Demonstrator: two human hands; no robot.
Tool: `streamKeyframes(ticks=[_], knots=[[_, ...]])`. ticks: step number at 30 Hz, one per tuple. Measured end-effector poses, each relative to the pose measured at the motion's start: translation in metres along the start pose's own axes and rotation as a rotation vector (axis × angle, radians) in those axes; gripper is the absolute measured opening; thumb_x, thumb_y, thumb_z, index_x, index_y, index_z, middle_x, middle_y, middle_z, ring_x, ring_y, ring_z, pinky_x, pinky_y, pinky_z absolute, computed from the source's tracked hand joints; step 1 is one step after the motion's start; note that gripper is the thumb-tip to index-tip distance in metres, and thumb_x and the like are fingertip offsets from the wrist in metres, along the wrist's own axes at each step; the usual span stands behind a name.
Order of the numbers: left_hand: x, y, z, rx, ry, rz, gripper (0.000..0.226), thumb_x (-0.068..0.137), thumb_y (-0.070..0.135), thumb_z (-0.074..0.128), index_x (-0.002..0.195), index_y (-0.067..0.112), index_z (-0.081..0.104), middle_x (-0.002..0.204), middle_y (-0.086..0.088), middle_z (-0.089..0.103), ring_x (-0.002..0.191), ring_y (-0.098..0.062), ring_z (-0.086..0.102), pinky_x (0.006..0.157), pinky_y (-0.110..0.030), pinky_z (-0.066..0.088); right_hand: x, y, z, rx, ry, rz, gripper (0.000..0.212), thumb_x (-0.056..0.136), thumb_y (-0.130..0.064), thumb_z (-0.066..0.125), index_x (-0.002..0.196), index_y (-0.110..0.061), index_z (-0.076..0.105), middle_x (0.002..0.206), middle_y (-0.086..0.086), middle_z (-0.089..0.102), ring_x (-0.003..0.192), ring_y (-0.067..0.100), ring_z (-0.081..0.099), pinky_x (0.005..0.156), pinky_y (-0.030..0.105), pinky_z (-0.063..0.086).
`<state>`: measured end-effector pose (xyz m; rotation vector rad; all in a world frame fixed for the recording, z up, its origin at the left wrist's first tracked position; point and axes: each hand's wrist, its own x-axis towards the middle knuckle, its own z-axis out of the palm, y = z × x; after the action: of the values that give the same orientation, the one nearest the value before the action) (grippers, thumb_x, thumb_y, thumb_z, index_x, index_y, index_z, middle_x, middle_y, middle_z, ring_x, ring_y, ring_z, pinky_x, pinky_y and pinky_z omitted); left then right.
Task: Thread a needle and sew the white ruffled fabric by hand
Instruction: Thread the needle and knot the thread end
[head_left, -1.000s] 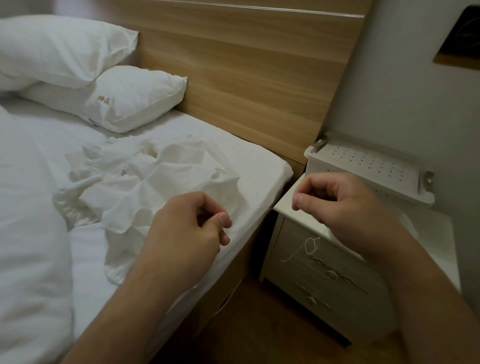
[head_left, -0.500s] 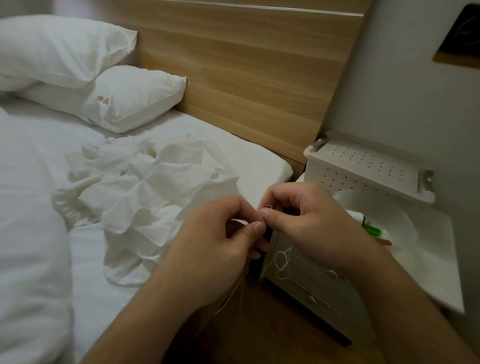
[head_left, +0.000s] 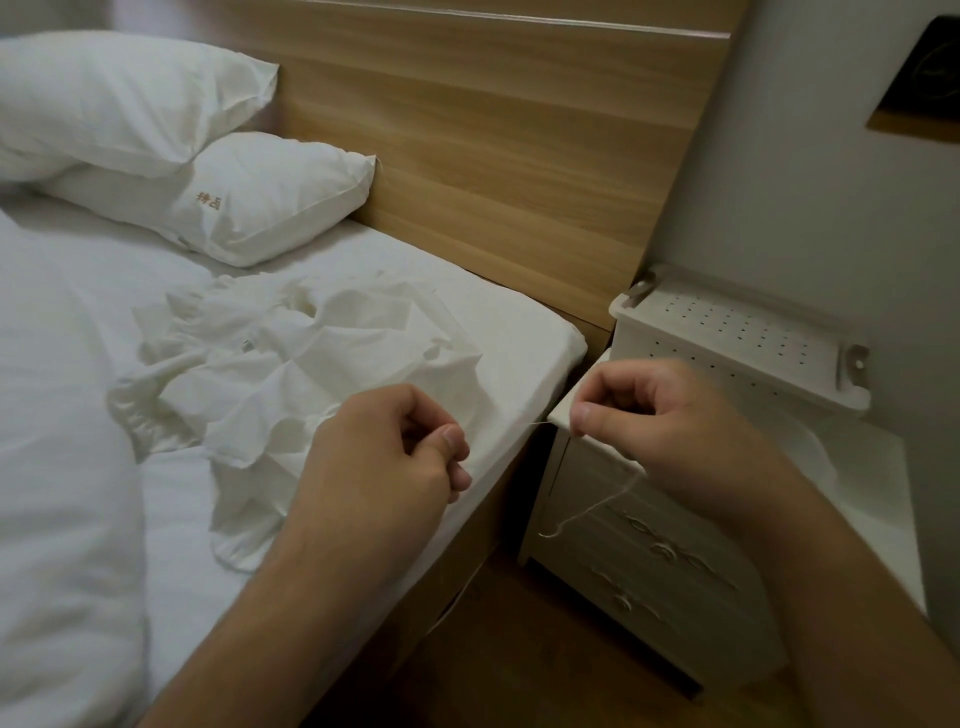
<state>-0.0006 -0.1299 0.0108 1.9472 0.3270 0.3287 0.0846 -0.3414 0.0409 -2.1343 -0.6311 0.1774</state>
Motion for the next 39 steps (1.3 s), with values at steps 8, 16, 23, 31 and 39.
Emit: streamKeyframes(ticks=[8,16,23,31,39], knots=[[-0.009,0.01,0.0,-0.21,-0.2,0.091,0.023,0.096,0.007,0.073,0.076,0.019,0.074,0.111,0.012,0.079,0.066,-0.023,0.078,0.068,-0.036,0.065,0.002,-0.004,0.012,-0.014,-0.028,-0.038,0.013,0.099,-0.02,0.066,0.088,-0.022,0.073,0.069,-0.013,0.064,0.063,0.0,0.058,0.059,0.013,0.045],[-0.011,0.01,0.009,-0.203,-0.256,0.186,0.014,0.098,0.007,0.072,0.087,0.016,0.075,0.114,0.01,0.078,0.073,-0.023,0.079,0.072,-0.04,0.067,0.002,-0.011,0.025,-0.006,-0.07,-0.121,0.014,0.1,-0.021,0.064,0.088,-0.024,0.072,0.071,0.002,0.063,0.063,0.006,0.055,0.06,0.028,0.045],[-0.008,0.009,0.002,-0.228,-0.041,0.075,0.011,0.098,0.012,0.072,0.088,0.016,0.076,0.078,0.0,0.079,0.06,-0.024,0.075,0.068,-0.043,0.065,0.001,-0.008,0.015,0.013,0.026,-0.062,0.016,0.099,-0.016,0.065,0.087,-0.022,0.073,0.068,-0.016,0.063,0.062,-0.003,0.057,0.057,0.012,0.045],[-0.008,0.008,-0.004,-0.196,0.005,0.057,0.01,0.101,0.018,0.07,0.092,0.019,0.075,0.062,-0.004,0.074,0.057,-0.019,0.072,0.072,-0.037,0.06,0.002,-0.004,0.01,0.076,0.182,-0.026,0.021,0.1,-0.011,0.064,0.082,-0.016,0.072,0.05,-0.013,0.049,0.044,0.003,0.041,0.045,0.013,0.034],[-0.006,0.009,-0.007,-0.224,0.049,0.086,0.011,0.101,0.019,0.07,0.09,0.019,0.075,0.062,-0.004,0.073,0.053,-0.018,0.069,0.068,-0.032,0.057,0.005,-0.001,0.006,0.097,0.272,-0.002,0.021,0.099,-0.01,0.064,0.081,-0.016,0.071,0.046,-0.017,0.05,0.043,0.002,0.045,0.043,0.012,0.035]])
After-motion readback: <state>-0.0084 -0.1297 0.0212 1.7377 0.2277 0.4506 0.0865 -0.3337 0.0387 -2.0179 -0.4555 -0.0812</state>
